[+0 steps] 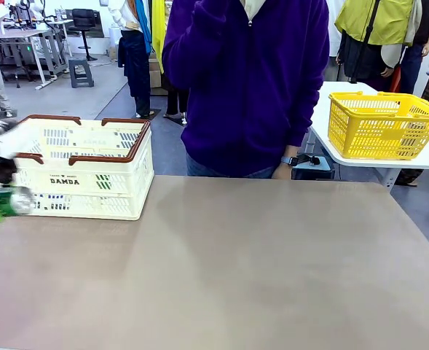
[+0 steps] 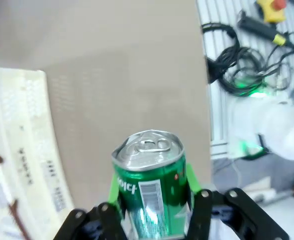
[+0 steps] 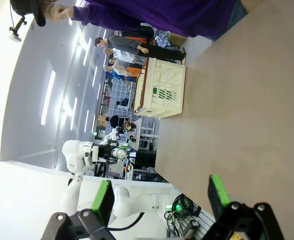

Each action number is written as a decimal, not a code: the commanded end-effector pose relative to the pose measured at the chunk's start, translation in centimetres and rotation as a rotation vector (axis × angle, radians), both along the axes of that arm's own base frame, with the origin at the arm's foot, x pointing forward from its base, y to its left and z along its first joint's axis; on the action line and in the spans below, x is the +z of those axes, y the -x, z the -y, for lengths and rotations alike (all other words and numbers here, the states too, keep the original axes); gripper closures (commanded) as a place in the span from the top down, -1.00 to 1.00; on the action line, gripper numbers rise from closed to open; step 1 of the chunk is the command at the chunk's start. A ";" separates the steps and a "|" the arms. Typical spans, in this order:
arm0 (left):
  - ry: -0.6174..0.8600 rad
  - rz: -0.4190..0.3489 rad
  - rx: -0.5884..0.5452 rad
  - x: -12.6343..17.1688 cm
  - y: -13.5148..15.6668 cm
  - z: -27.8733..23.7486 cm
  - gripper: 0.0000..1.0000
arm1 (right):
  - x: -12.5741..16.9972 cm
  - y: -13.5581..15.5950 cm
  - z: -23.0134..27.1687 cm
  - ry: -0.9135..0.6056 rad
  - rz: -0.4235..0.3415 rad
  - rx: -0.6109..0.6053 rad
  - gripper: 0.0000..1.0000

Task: Place the drinks into the Shopping basket.
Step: Pick up one drink and place it into the Shopping basket.

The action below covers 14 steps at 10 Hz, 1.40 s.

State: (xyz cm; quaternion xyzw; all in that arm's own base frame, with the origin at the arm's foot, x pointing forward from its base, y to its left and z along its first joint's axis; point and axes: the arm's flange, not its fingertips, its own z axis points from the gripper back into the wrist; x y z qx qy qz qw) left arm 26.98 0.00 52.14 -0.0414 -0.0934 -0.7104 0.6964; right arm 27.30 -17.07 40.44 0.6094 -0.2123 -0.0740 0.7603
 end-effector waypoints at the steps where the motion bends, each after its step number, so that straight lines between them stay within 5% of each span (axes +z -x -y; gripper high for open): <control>1: 0.121 -0.012 0.129 -0.2 0.3 -1.4 -1.00 | 0.6 -0.3 -0.1 -0.026 0.002 -0.012 1.00; 2: 0.000 0.000 0.000 0.0 0.0 0.0 -1.00 | 0.6 -0.3 -0.1 -0.026 0.002 -0.012 1.00; 6: 0.025 -0.015 0.014 0.2 0.9 -0.3 -1.00 | 0.6 -0.3 -0.1 -0.026 0.002 -0.012 1.00; 8: -0.001 -0.030 0.171 7.4 -7.2 -2.5 -1.00 | 0.6 -0.3 -0.1 -0.026 0.002 -0.012 1.00; 10: -0.176 0.073 0.228 12.3 -15.7 -1.8 -1.00 | 0.6 -0.3 -0.1 -0.026 0.002 -0.012 1.00; 11: -0.231 0.167 0.129 12.8 -20.3 -1.4 -1.00 | 0.6 -0.3 -0.1 -0.026 0.002 -0.012 1.00; 13: -0.122 0.138 0.107 10.7 -27.4 -2.7 -1.00 | 0.6 -0.3 -0.1 -0.026 0.002 -0.012 1.00; 14: -0.110 0.114 0.188 8.4 -29.9 -3.1 -1.00 | 0.6 -0.3 -0.1 -0.026 0.002 -0.012 1.00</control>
